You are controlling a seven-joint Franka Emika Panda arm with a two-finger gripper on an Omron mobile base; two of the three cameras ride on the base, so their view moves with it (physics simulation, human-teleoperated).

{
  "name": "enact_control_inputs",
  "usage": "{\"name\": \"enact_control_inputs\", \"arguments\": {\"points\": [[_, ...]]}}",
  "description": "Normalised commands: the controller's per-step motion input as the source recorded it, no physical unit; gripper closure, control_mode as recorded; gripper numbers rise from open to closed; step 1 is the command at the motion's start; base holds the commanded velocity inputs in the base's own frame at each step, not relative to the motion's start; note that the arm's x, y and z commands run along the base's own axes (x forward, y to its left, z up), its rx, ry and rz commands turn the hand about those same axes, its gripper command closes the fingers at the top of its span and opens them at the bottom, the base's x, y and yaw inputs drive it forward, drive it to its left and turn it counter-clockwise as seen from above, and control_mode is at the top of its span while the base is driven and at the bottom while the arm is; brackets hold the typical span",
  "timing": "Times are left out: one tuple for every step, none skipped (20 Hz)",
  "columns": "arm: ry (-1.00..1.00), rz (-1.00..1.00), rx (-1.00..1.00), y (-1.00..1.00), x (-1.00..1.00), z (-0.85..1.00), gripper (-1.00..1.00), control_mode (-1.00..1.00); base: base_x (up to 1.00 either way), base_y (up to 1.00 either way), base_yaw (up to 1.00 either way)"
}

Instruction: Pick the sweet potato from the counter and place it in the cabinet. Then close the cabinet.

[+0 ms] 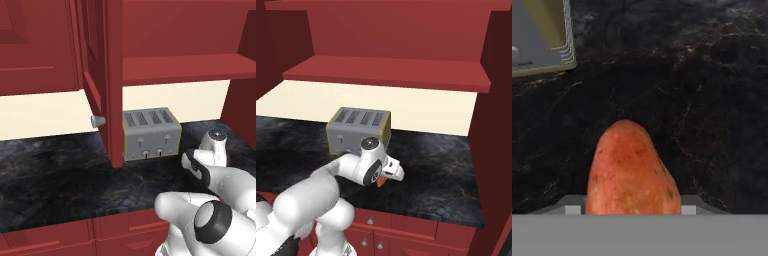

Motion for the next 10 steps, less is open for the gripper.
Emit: {"name": "enact_control_inputs", "arguments": {"points": [[-0.05, 0.27, 0.0, 0.06, -0.07, 1.0, 1.0, -1.0, 0.0, 0.0, 0.0], [-0.05, 0.28, 0.0, 0.03, -0.13, 1.0, 1.0, -1.0, 0.0, 0.0, 0.0], [-0.07, 0.27, 0.0, 0.04, -0.19, 1.0, 1.0, -1.0, 0.0, 0.0, 0.0], [-0.1, 0.23, 0.0, 0.0, -0.3, 1.0, 1.0, -1.0, 0.0, 0.0, 0.0], [-0.17, 0.18, 0.0, 0.0, -0.39, 1.0, 1.0, -1.0, 0.0, 0.0, 0.0], [-0.17, 0.17, 0.0, 0.0, -0.39, 1.0, 1.0, -1.0, 0.0, 0.0, 0.0], [-0.15, 0.17, 0.0, 0.0, -0.35, 1.0, 1.0, -1.0, 0.0, 0.0, 0.0], [-0.12, 0.18, 0.0, 0.0, -0.3, 1.0, 1.0, -1.0, 0.0, 0.0, 0.0], [-0.1, 0.18, 0.0, 0.0, -0.23, 1.0, 1.0, -1.0, 0.0, 0.0, 0.0], [-0.1, 0.18, 0.0, 0.0, -0.17, 1.0, 1.0, -1.0, 0.0, 0.0, 0.0]]}}
